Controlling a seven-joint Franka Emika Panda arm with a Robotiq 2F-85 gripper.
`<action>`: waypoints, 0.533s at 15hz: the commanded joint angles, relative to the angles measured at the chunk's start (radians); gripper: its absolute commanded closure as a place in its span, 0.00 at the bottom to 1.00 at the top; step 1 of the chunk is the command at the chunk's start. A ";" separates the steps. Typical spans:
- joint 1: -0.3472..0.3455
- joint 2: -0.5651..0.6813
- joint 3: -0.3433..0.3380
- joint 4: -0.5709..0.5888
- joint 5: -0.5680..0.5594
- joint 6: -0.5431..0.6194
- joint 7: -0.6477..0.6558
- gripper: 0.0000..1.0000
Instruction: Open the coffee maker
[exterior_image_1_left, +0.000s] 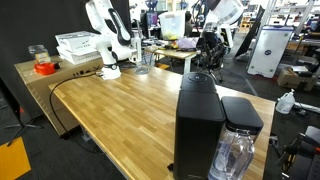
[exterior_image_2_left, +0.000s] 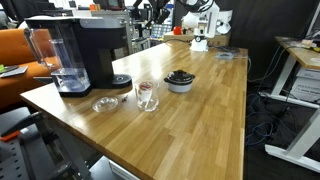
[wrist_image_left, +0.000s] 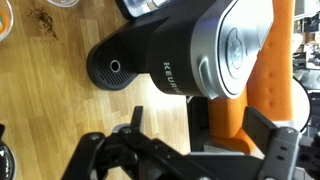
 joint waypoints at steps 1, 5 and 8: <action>-0.032 0.109 0.035 0.161 0.019 -0.129 -0.002 0.00; -0.039 0.209 0.051 0.298 0.015 -0.222 0.014 0.00; -0.047 0.279 0.067 0.388 0.026 -0.267 0.022 0.00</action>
